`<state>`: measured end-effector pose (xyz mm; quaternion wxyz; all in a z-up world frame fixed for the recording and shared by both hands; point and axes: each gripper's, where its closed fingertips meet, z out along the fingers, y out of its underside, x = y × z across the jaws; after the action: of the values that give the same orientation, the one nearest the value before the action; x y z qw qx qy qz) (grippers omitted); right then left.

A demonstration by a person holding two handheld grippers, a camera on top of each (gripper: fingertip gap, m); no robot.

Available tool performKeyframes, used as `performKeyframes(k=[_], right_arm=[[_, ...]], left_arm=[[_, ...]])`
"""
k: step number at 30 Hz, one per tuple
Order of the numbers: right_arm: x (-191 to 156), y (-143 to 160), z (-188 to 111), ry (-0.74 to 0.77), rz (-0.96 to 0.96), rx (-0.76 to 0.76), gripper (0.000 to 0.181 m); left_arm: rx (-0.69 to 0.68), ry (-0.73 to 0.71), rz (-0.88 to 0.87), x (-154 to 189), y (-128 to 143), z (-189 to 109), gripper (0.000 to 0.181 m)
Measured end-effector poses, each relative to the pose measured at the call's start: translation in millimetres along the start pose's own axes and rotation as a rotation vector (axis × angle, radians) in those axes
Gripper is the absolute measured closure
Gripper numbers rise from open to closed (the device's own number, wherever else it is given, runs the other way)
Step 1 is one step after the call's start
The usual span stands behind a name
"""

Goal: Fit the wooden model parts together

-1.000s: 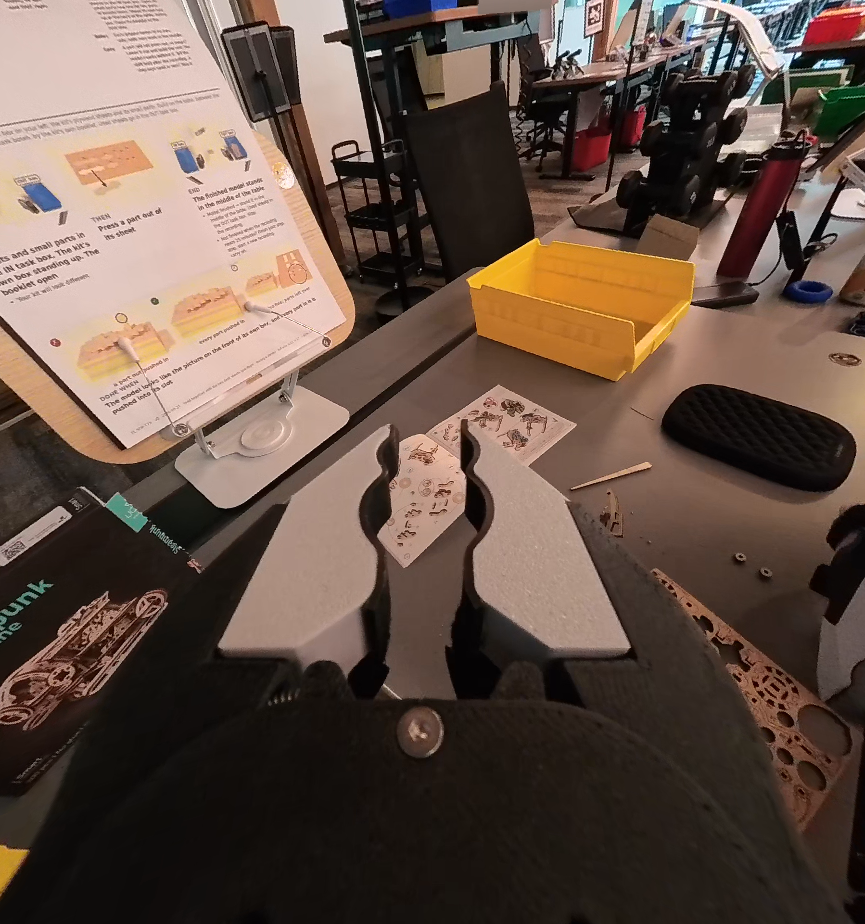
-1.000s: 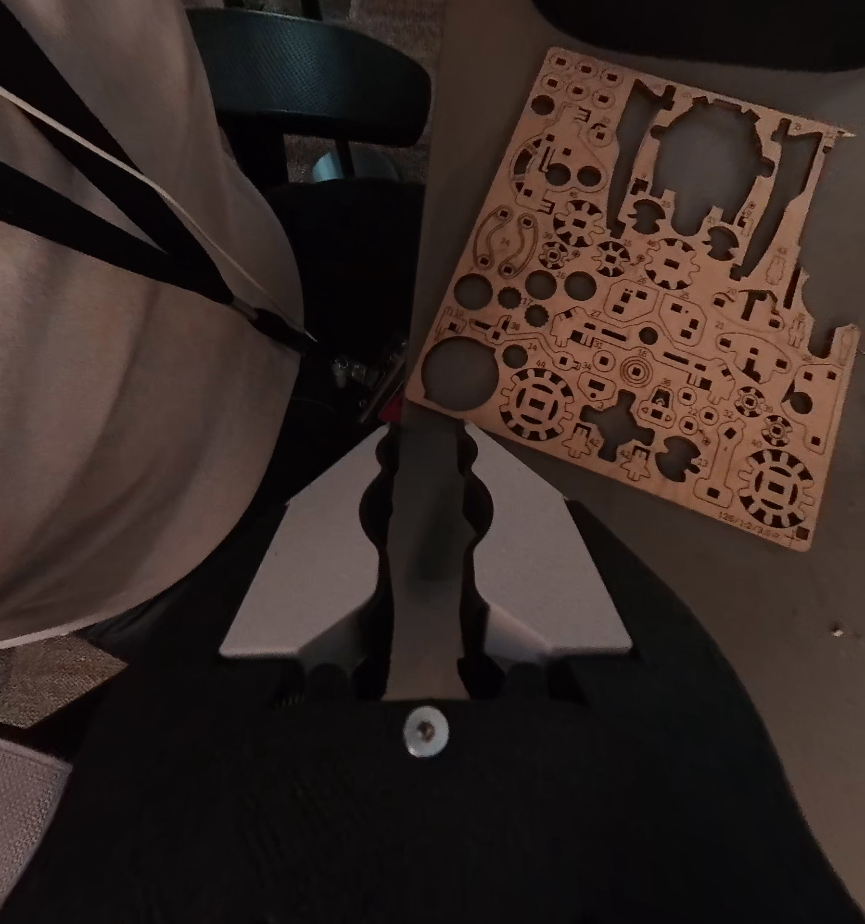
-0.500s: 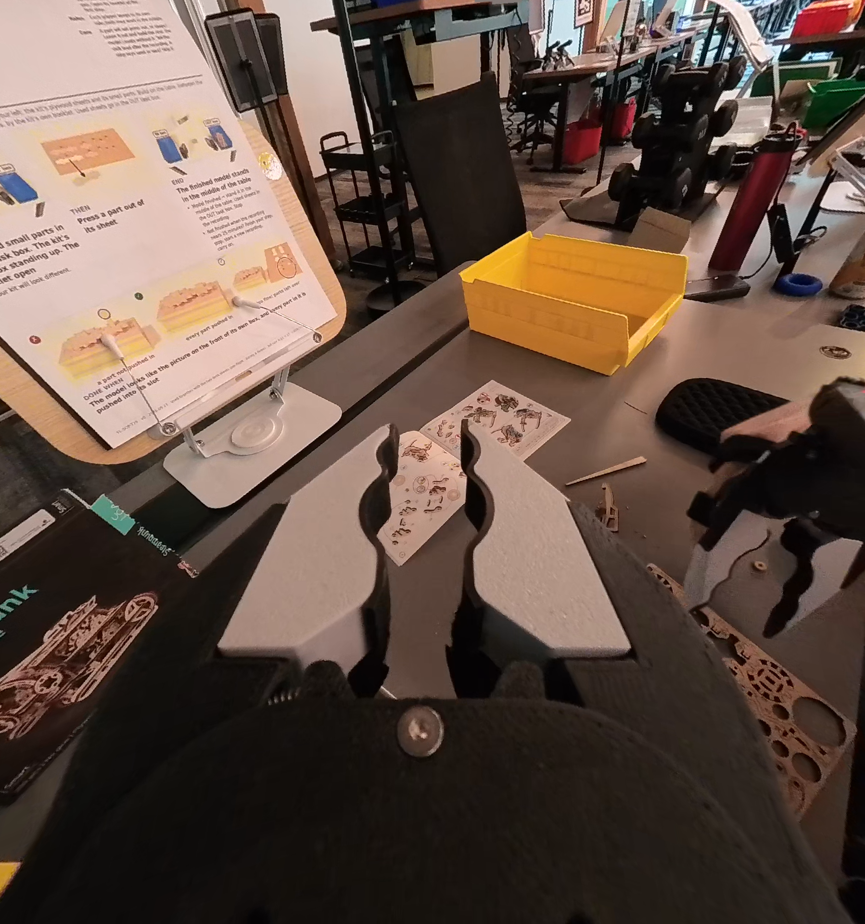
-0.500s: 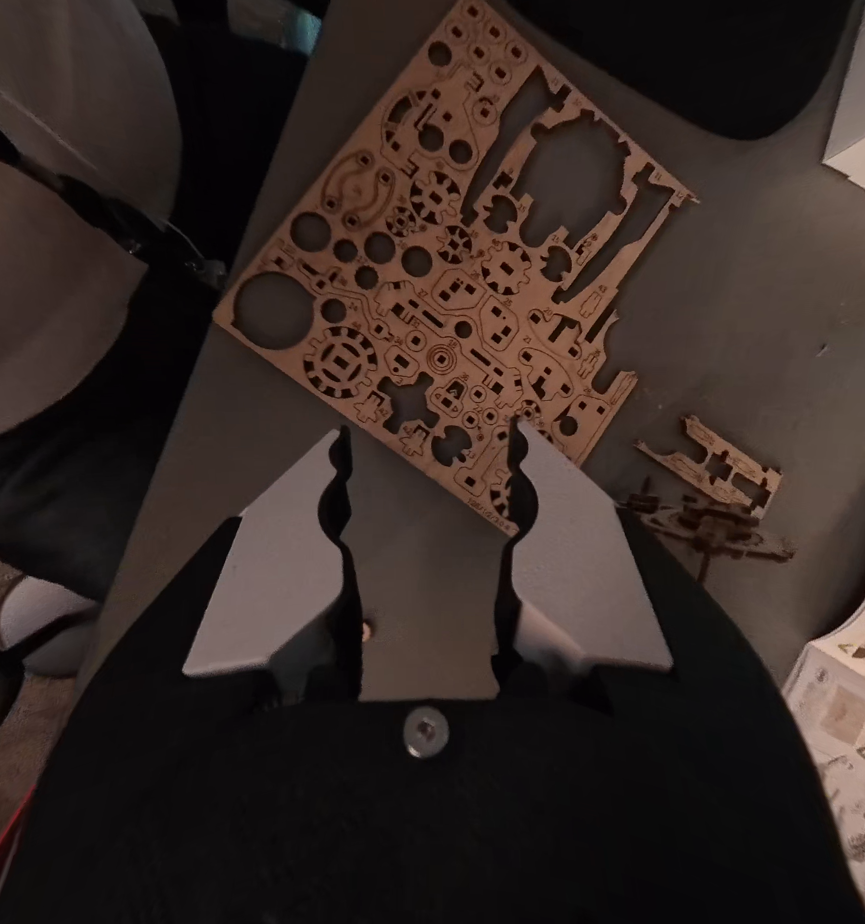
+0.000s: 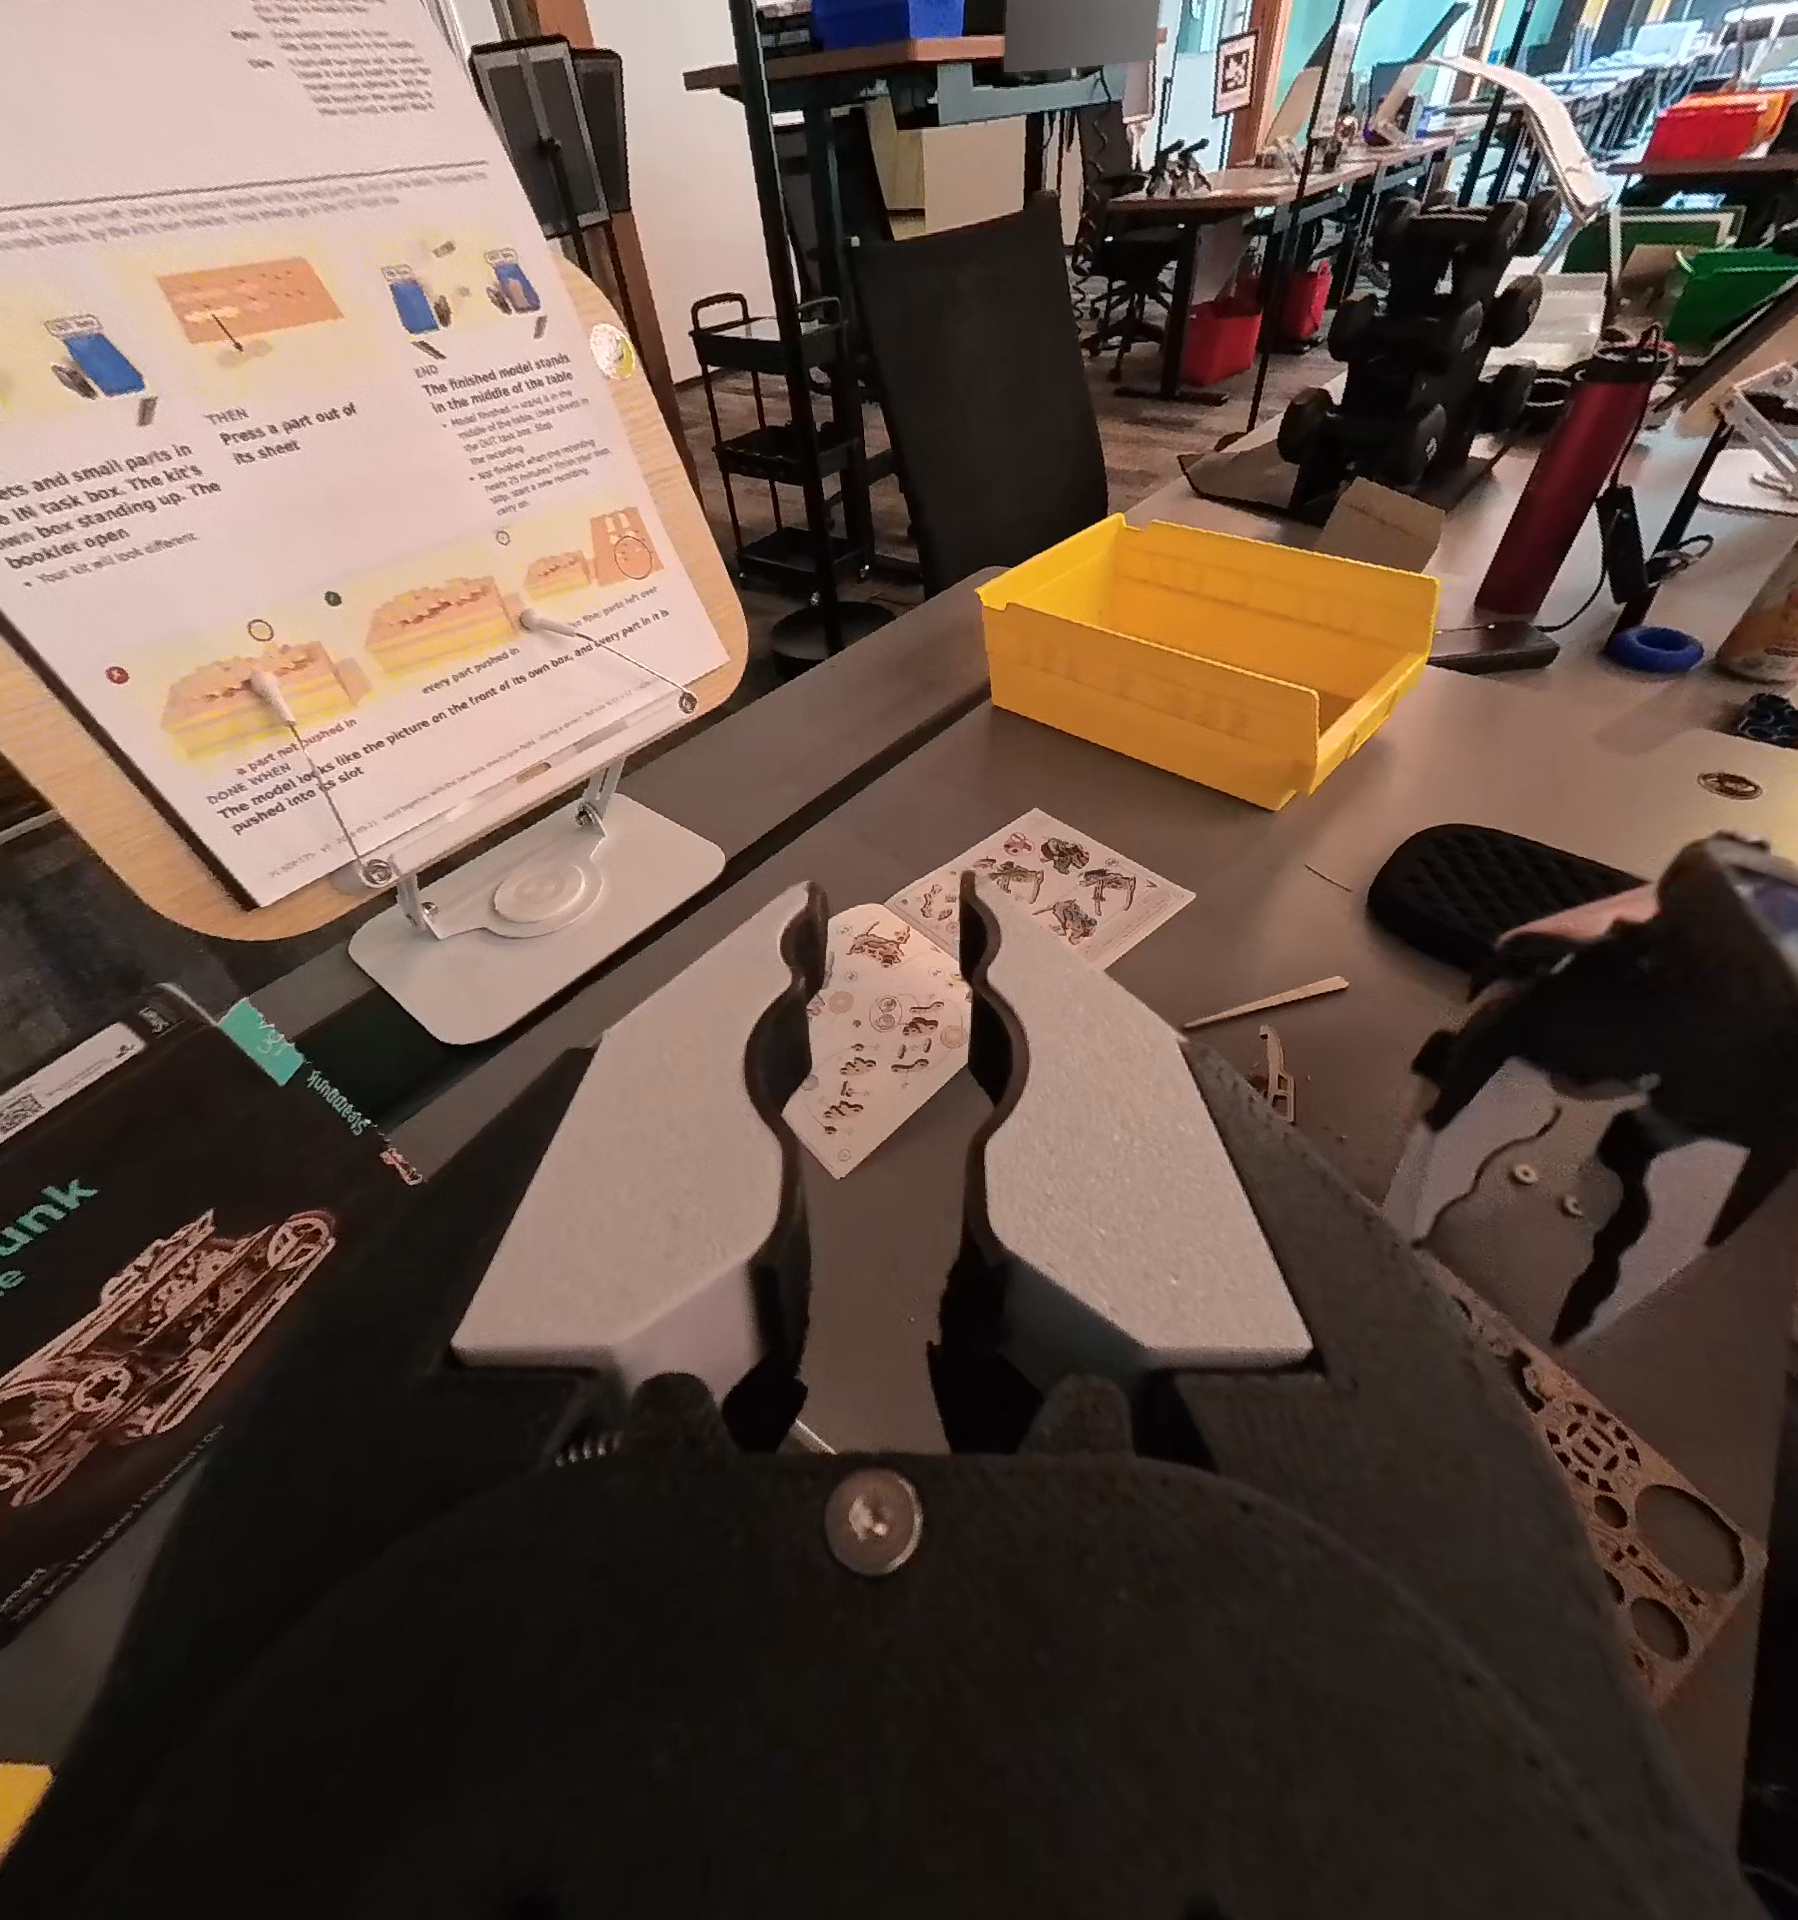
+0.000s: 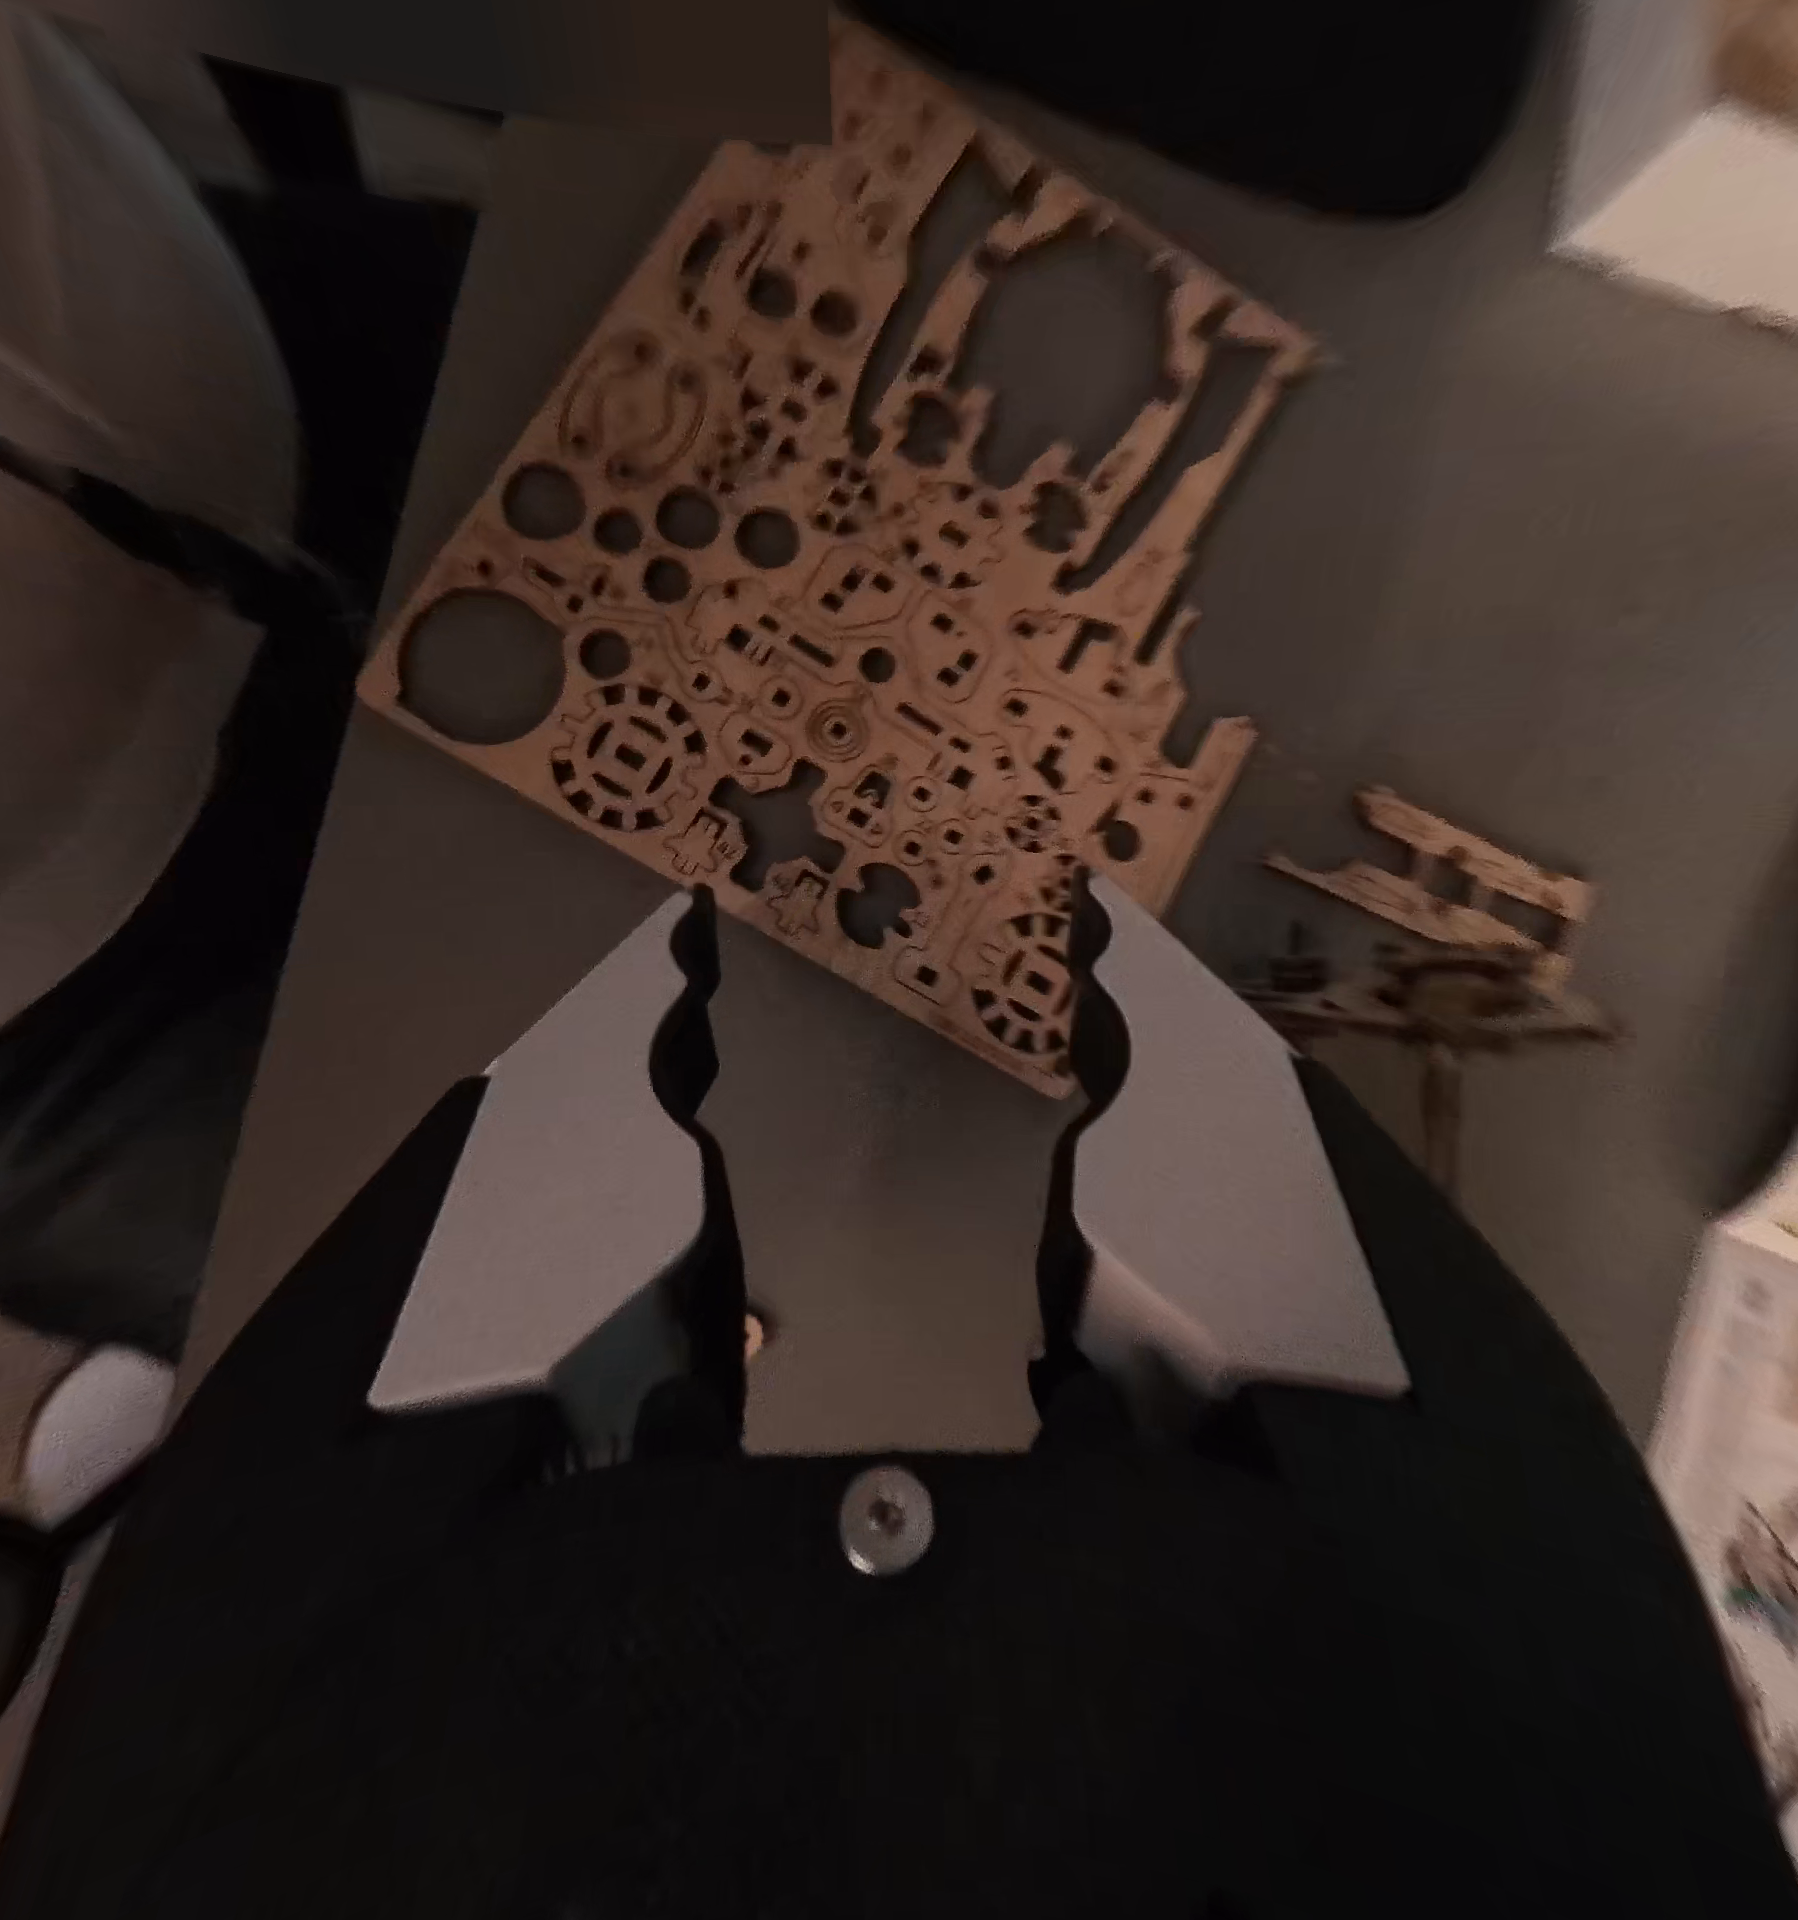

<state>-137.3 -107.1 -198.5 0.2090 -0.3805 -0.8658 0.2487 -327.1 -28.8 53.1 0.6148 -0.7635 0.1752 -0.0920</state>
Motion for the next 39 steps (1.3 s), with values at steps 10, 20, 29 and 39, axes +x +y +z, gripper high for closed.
performKeyframes(k=[10,20,29,39], right_arm=[[-26.4,63.8,-62.4,0.157,0.381,0.028,0.136],[-55.7,71.8,-47.5,0.127,0.386,0.051,0.162],[-50.8,73.8,-40.1,0.113,0.409,0.058,0.163],[-45.4,71.5,-41.7,0.168,0.369,0.103,0.173]], left_arm=[[0.001,0.035,-0.070,-1.2,2.4,10.2,0.149],[0.005,0.043,-0.058,6.7,-0.1,9.2,0.150],[-0.027,0.063,-0.042,15.4,5.4,18.2,0.150],[-0.036,0.159,0.005,31.8,13.0,35.8,0.150]])
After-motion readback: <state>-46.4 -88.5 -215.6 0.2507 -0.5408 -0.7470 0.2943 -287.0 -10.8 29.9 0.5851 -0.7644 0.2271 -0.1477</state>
